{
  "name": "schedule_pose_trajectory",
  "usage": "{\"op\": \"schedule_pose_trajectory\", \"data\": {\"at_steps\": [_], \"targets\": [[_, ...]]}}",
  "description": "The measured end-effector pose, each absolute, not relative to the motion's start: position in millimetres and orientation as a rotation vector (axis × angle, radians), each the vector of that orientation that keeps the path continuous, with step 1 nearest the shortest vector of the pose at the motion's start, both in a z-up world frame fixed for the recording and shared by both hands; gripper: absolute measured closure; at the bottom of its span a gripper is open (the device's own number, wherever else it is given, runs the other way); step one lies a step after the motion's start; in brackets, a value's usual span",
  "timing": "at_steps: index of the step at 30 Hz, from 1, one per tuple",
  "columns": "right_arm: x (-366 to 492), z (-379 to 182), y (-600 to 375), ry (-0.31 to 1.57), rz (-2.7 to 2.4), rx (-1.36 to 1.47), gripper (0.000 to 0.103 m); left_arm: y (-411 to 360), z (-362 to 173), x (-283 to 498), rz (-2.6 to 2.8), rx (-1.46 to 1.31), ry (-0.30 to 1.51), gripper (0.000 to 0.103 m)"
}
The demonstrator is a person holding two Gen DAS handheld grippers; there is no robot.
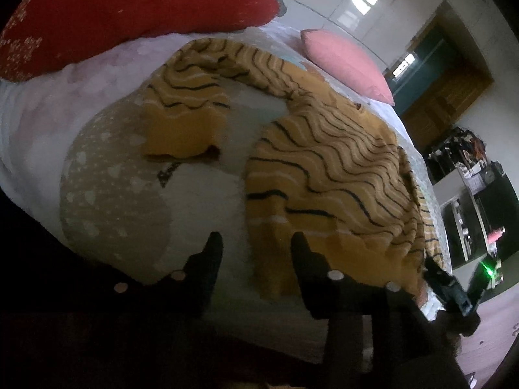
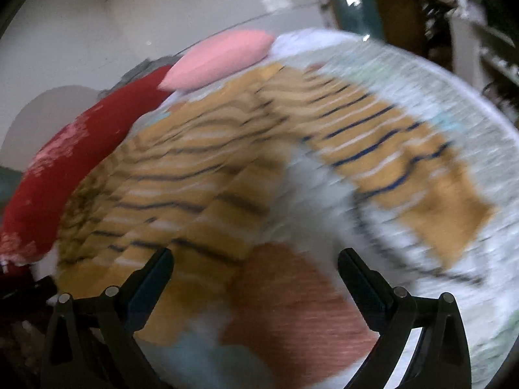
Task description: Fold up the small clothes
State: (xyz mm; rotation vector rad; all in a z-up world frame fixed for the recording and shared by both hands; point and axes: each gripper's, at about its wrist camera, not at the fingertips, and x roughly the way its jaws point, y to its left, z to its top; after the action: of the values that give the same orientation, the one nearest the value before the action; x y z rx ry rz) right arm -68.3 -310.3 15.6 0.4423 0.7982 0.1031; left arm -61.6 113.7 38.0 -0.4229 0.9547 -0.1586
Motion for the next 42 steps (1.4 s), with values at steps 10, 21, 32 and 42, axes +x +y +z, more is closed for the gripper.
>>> {"op": "schedule_pose_trajectory", "data": {"at_steps": [10,21,32,42], "targets": [[-68.7,20.1,-291.0,0.831,0.217,0.325,0.089,61.8,65.2,-59.1,-0.211,-0.274,0.913,0.047],[-112.7,19.6,-340.8,0.832,0.111,0.383,0.094,24.8,55.4,-54.7,-0.275,-0.223,0.963,0.043],[-122.2,7.9,-414.6,0.805,-0.066,0.610,0.093,35.1,45.8,-52.4,-0.265,-0.247,0.979,0.036],[-120.0,9.7,-426.4,0.770,-0.135,0.609,0.055,39.2,36.2,-50.9,-0.266,-0.258,0.998,0.034]]}}
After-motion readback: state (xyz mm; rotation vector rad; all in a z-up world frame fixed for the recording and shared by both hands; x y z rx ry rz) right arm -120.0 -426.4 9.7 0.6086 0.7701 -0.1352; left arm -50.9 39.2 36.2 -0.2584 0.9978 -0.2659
